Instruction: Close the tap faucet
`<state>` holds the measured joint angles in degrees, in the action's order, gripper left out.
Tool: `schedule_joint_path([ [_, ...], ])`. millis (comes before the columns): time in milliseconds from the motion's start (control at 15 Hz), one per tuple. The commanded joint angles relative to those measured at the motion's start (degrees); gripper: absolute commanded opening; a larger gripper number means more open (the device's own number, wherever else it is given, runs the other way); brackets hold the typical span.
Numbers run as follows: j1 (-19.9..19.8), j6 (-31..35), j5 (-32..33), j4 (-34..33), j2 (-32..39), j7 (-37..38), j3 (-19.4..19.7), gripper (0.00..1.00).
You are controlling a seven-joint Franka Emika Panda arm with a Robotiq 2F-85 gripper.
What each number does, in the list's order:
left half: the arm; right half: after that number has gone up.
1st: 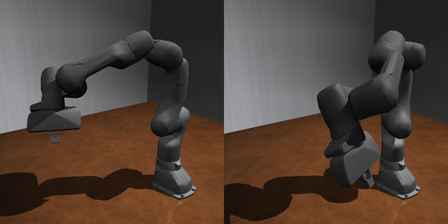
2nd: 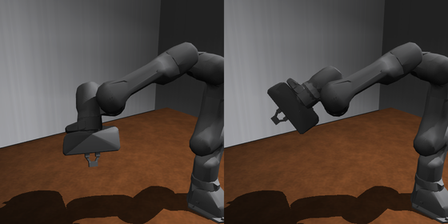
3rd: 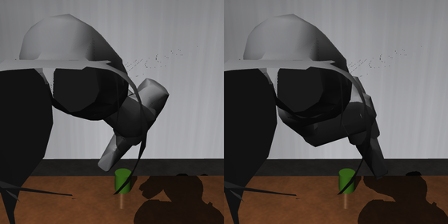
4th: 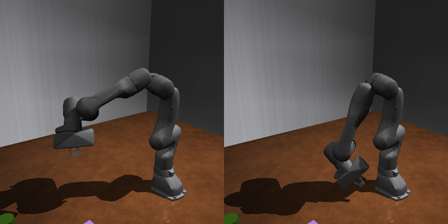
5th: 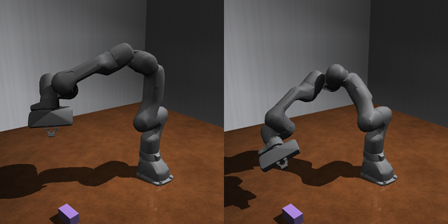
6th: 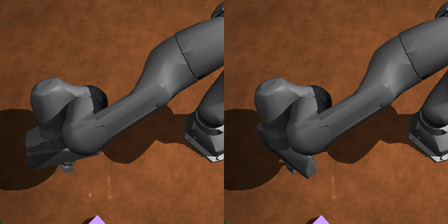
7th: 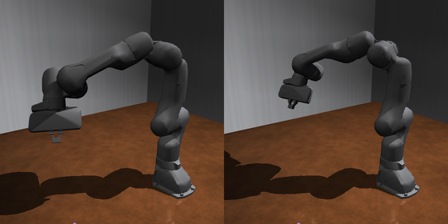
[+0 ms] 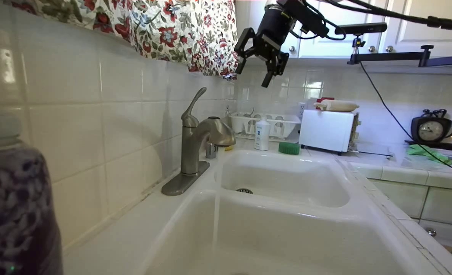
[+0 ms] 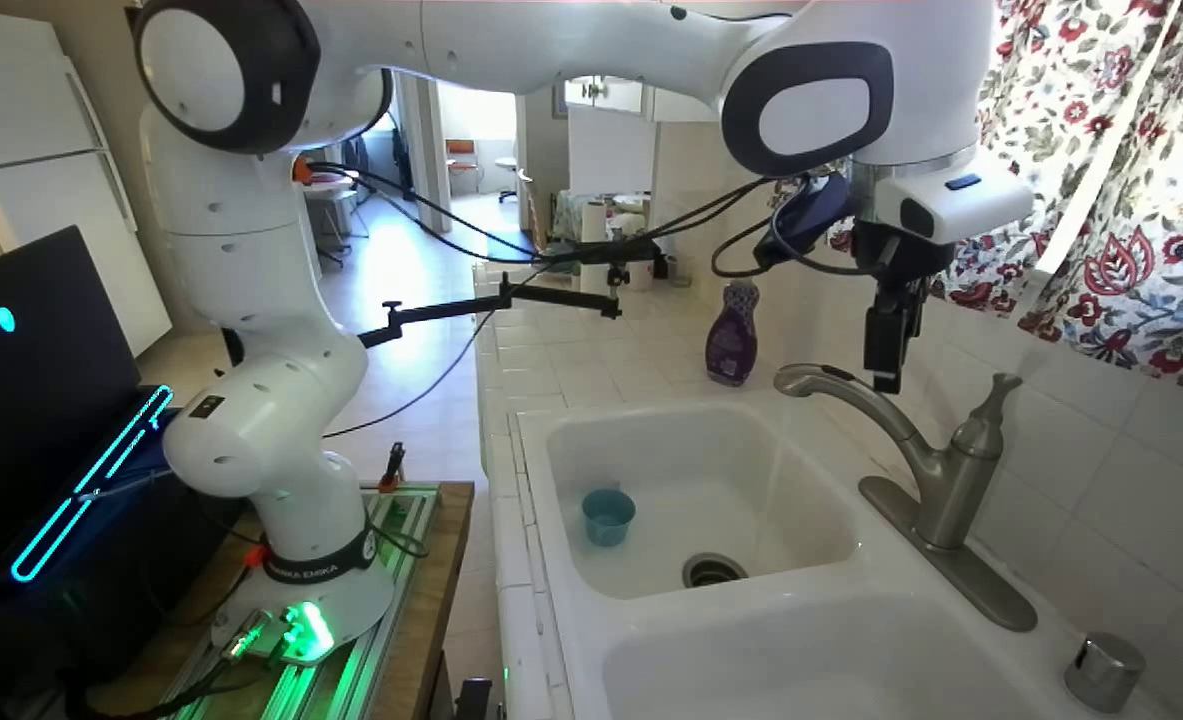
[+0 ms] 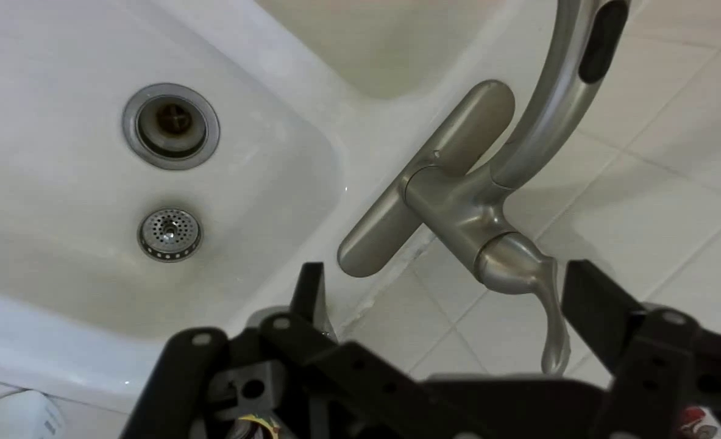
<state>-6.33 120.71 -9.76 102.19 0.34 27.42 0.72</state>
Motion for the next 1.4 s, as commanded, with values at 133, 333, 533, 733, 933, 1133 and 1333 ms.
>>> schedule_joint_path([
  [133, 1.0, 2.5, -0.2, -1.9, 2.2, -0.4, 1.4, 1.0],
  [333, 1.0, 6.7, -2.2, -3.8, 4.9, -3.2, 1.6, 1.0],
  [533, 1.4, 9.8, -3.1, -5.4, 7.5, -4.0, 1.4, 1.0],
  [733, 2.1, 12.4, -3.9, -7.4, 10.3, -4.3, 1.1, 1.0],
  [933, 2.4, 14.1, -4.7, -9.8, 12.8, -4.4, 1.0, 0.92],
  [1133, 2.5, 14.8, -5.5, -11.8, 14.7, -4.3, 0.9, 0.69],
  [1333, 2.4, 14.7, -6.4, -13.2, 16.1, -4.2, 0.8, 0.63],
])
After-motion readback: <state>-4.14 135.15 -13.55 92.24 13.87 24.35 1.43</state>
